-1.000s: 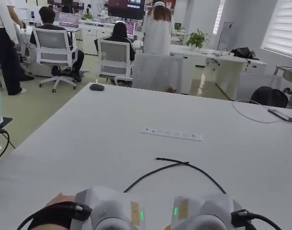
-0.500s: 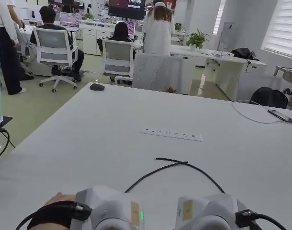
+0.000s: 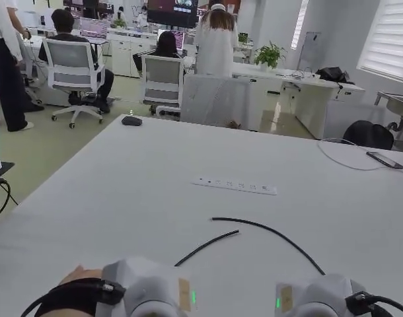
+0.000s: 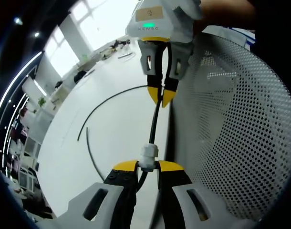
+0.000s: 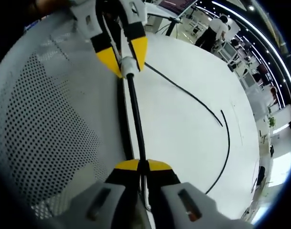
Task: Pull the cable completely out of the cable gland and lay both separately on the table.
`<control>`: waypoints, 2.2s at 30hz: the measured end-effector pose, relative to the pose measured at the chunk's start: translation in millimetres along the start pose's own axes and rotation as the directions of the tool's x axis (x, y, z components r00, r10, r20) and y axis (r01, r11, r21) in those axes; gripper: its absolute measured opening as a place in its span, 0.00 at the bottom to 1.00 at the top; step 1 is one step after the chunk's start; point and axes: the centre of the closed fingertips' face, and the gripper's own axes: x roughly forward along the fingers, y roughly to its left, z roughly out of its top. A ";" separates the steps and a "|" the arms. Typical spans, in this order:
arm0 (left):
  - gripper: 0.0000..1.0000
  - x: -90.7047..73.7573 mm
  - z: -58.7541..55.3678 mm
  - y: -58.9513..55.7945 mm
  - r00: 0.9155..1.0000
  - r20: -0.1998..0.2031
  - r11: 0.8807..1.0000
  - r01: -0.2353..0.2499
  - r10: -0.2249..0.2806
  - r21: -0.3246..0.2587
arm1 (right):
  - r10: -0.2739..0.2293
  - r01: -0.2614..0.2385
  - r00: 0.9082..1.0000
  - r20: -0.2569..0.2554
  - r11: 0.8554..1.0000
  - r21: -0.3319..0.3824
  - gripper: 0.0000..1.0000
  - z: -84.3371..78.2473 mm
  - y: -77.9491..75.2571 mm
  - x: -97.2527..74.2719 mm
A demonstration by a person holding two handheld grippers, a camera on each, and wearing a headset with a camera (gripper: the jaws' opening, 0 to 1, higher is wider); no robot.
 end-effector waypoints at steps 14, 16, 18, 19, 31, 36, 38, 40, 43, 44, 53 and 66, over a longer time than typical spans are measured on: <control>0.16 1.1 -2.0 0.1 1.000 -0.015 1.000 -0.002 0.002 0.011 | 0.014 -0.030 0.982 0.191 0.996 0.082 0.24 64.5 13.6 -5.5; 0.16 0.8 -1.4 0.7 1.000 -0.013 1.000 -0.004 0.004 0.013 | 0.015 -0.033 0.968 0.250 0.997 0.069 0.23 82.7 15.7 -8.6; 0.16 1.1 -1.0 0.6 1.000 -0.013 1.000 -0.005 0.005 0.019 | 0.020 -0.040 0.962 0.272 0.997 0.068 0.22 91.0 18.0 -9.4; 0.16 1.6 -1.7 -0.1 1.000 -0.018 1.000 -0.003 0.003 0.022 | 0.022 -0.041 0.961 0.277 0.997 0.063 0.21 93.7 18.6 -9.4; 0.16 1.8 -1.2 -1.3 1.000 -0.015 0.999 -0.003 0.004 0.035 | 0.058 -0.057 0.958 0.282 0.998 -0.012 0.04 96.3 24.1 -7.2; 0.16 1.0 -4.4 0.9 1.000 -0.026 1.000 -0.011 0.011 0.028 | 0.059 -0.062 0.960 0.274 0.998 0.001 0.04 86.6 22.6 -7.7; 0.16 1.1 -3.3 0.5 1.000 -0.023 1.000 -0.009 0.010 0.028 | 0.063 -0.070 0.960 0.272 0.997 0.015 0.04 81.1 22.4 -8.2; 0.16 1.2 -4.1 0.6 1.000 -0.028 1.000 -0.010 0.010 0.030 | 0.063 -0.068 0.966 0.253 0.998 0.010 0.04 74.1 22.3 -8.0; 0.16 0.7 -5.0 1.8 1.000 -0.027 1.000 -0.013 0.013 0.021 | 0.060 -0.064 0.972 0.229 0.998 0.008 0.04 65.1 20.6 -7.8; 0.16 0.5 -4.8 2.2 1.000 -0.027 1.000 -0.015 0.016 0.020 | 0.060 -0.063 0.974 0.218 0.998 0.010 0.04 60.2 19.5 -7.6; 0.16 0.4 -5.7 3.6 0.999 -0.031 1.000 -0.019 0.019 0.009 | 0.076 -0.078 0.996 0.043 0.997 0.028 0.04 15.1 17.4 1.0; 0.16 0.5 -7.2 5.0 0.999 -0.042 1.000 -0.026 0.026 0.011 | 0.055 -0.062 0.971 0.233 0.998 0.023 0.16 89.5 18.8 -2.7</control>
